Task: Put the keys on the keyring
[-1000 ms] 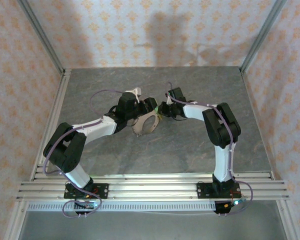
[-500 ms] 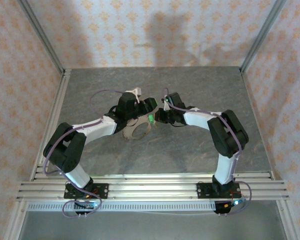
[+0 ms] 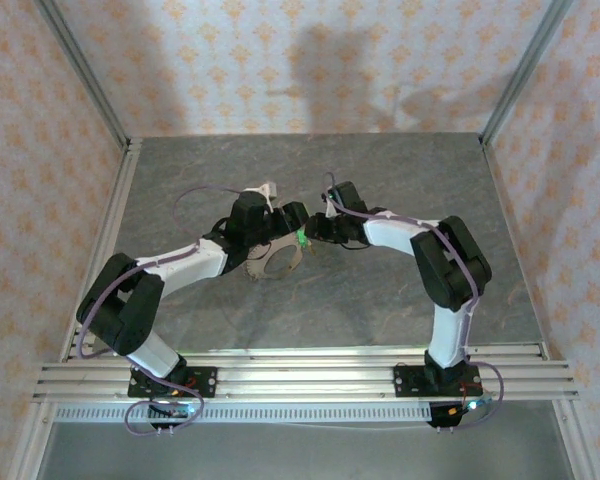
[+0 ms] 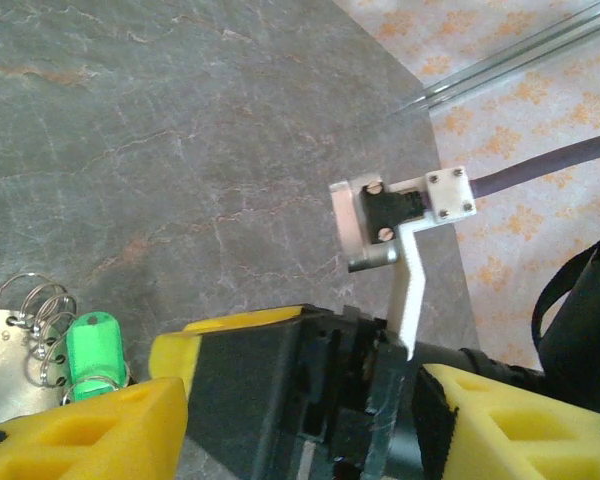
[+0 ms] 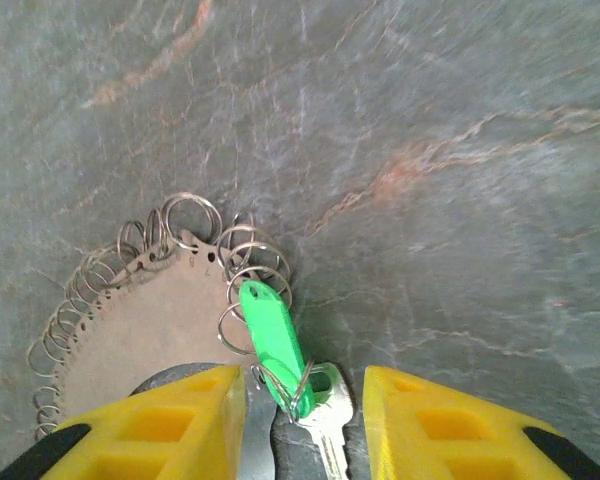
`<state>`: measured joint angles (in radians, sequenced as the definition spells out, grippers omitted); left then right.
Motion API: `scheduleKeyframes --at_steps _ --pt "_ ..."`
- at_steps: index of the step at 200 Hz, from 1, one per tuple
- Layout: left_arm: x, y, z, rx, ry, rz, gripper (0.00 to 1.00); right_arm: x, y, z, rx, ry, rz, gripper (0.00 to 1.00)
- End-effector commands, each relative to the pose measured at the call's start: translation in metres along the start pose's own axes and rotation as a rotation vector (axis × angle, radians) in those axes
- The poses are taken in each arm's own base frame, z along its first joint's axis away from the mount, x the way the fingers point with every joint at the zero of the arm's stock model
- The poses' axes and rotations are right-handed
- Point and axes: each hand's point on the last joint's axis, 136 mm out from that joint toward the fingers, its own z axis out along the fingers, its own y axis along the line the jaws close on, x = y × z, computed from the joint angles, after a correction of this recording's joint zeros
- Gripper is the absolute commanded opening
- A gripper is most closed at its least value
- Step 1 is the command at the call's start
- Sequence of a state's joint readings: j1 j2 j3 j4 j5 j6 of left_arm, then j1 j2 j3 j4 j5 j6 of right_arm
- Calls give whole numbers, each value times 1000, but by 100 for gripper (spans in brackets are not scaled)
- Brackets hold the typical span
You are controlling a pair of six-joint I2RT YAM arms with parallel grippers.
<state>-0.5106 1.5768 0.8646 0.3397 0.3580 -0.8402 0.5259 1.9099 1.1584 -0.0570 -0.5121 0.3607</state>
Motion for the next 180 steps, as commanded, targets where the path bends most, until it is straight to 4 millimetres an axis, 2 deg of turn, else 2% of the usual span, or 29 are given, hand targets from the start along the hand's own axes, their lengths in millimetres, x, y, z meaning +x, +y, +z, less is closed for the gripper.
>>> scheduleKeyframes --at_steps 1,69,180 --pt "-4 1 -6 -11 -22 8 63 -5 -5 5 42 -9 -17 36" --pt "-4 -1 -7 -6 -23 4 63 -24 3 16 24 -38 -2 36" --pt "-5 -2 -6 0 -26 2 63 -14 11 33 -59 18 4 36"
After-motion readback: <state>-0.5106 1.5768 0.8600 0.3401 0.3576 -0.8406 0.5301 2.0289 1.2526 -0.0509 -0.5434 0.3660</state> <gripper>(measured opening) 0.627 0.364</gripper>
